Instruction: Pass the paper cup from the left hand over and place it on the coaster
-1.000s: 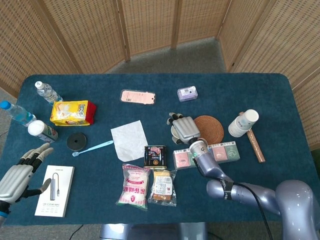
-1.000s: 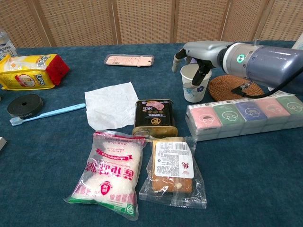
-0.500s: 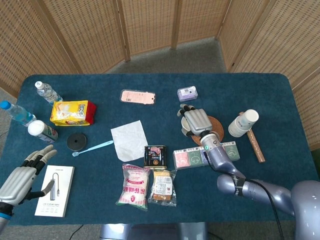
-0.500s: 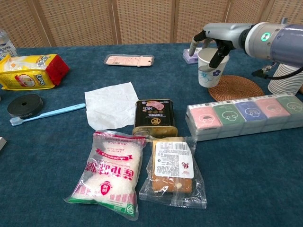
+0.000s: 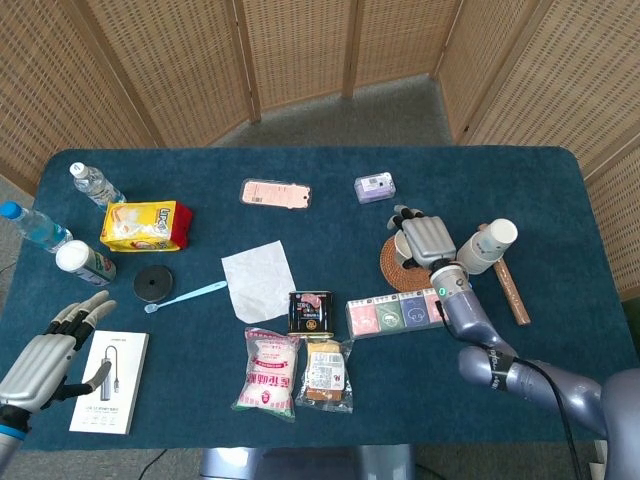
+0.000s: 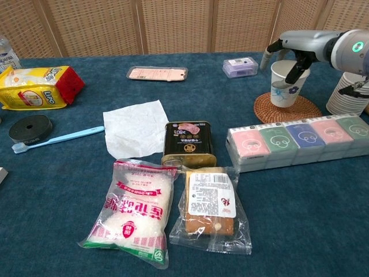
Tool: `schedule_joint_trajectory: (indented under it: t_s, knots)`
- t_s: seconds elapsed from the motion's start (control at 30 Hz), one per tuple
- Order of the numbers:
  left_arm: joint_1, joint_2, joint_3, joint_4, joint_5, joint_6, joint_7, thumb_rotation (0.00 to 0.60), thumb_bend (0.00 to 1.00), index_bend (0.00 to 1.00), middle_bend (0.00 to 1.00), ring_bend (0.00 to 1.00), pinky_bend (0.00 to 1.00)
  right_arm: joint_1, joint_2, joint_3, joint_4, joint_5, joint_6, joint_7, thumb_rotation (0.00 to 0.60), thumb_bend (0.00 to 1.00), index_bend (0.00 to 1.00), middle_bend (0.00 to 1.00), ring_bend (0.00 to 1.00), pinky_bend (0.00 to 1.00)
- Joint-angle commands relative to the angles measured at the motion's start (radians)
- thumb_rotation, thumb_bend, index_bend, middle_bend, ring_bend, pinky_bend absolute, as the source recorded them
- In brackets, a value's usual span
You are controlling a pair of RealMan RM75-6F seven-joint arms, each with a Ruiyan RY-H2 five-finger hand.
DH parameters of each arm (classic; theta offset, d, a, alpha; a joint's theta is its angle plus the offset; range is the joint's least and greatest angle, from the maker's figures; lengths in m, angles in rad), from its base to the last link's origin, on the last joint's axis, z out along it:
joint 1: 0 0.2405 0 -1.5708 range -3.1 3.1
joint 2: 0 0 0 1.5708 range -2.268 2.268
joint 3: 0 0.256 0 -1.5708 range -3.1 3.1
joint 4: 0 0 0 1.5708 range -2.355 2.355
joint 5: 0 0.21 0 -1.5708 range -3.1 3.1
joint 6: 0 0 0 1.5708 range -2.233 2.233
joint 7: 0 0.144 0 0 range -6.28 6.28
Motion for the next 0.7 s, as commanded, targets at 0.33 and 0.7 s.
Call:
schedule_joint_trajectory:
  t_s: [0.33,0.7]
  knots:
    - [0.001,0.002,0.002,-0.015,0.009,0.002,0.019,0.6,0.46,0.0,0.0,0.0,0.0,-0.016,-0.011,-0.009,0.042,-0.01,-0.017,0.026,0.6,0.38,0.29,0.15,0.18,0.44]
    - [0.003,0.005,0.007,-0.019,0.014,0.002,0.021,0.6,0.46,0.0,0.0,0.0,0.0,-0.031,-0.012,-0.013,0.034,0.015,-0.014,0.013,0.6,0.37,0.17,0.08,0.11,0.35]
